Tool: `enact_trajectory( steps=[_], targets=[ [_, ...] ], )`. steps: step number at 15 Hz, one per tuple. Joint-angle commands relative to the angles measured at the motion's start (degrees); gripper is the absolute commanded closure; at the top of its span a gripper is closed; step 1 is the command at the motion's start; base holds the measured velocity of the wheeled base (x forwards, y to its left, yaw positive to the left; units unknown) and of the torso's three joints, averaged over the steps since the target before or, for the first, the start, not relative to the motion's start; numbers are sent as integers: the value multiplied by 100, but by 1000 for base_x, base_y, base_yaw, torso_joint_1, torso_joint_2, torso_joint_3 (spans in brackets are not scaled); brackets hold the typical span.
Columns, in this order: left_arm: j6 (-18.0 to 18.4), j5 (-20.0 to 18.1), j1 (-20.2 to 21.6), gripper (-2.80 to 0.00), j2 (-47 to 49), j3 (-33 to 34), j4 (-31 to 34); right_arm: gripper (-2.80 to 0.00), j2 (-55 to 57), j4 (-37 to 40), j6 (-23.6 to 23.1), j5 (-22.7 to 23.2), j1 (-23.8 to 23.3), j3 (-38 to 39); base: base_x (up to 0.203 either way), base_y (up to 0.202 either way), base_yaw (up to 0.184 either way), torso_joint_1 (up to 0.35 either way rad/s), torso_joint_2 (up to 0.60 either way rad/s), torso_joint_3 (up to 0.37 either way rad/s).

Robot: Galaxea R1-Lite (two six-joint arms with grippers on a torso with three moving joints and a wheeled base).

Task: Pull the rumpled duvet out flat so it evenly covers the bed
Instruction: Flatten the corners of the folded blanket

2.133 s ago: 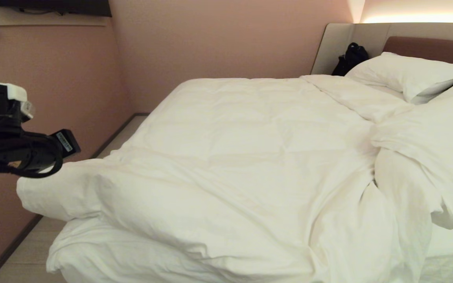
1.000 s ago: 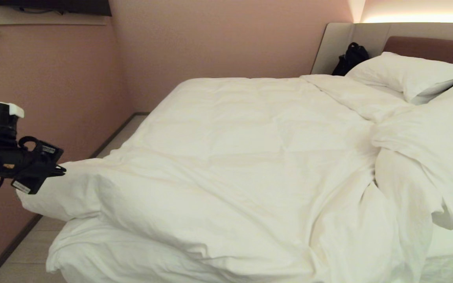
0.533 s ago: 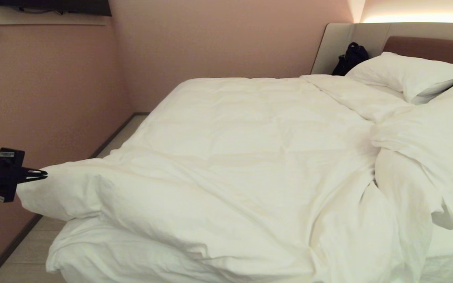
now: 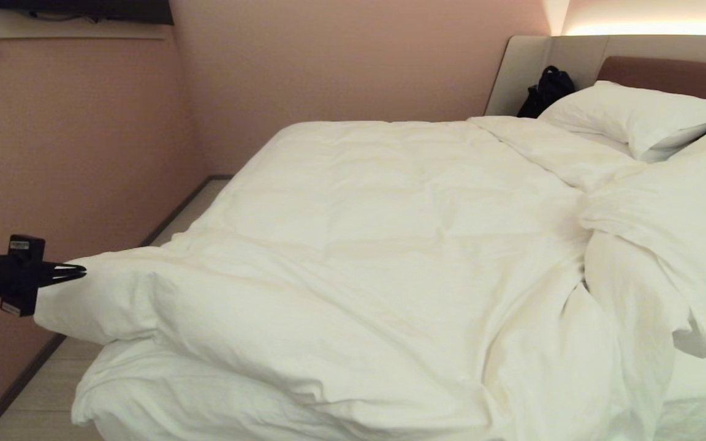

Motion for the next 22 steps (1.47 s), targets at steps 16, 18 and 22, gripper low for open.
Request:
enact_trajectory(
  steps=[16,18,22],
  targets=[
    [-785,239,-389,-280,527,-1182,1045,0,-2,-1,0,4,1,0,0,0,0,0,0,0],
    [-781,482,-474,-280,747,-1409,1285,0,-2,-1,0,4,1,0,0,0,0,0,0,0],
    [-775,676,-609,-280,1019,-1877,1557,0,-2,-1,0,4,1,0,0,0,0,0,0,0]
  ],
)
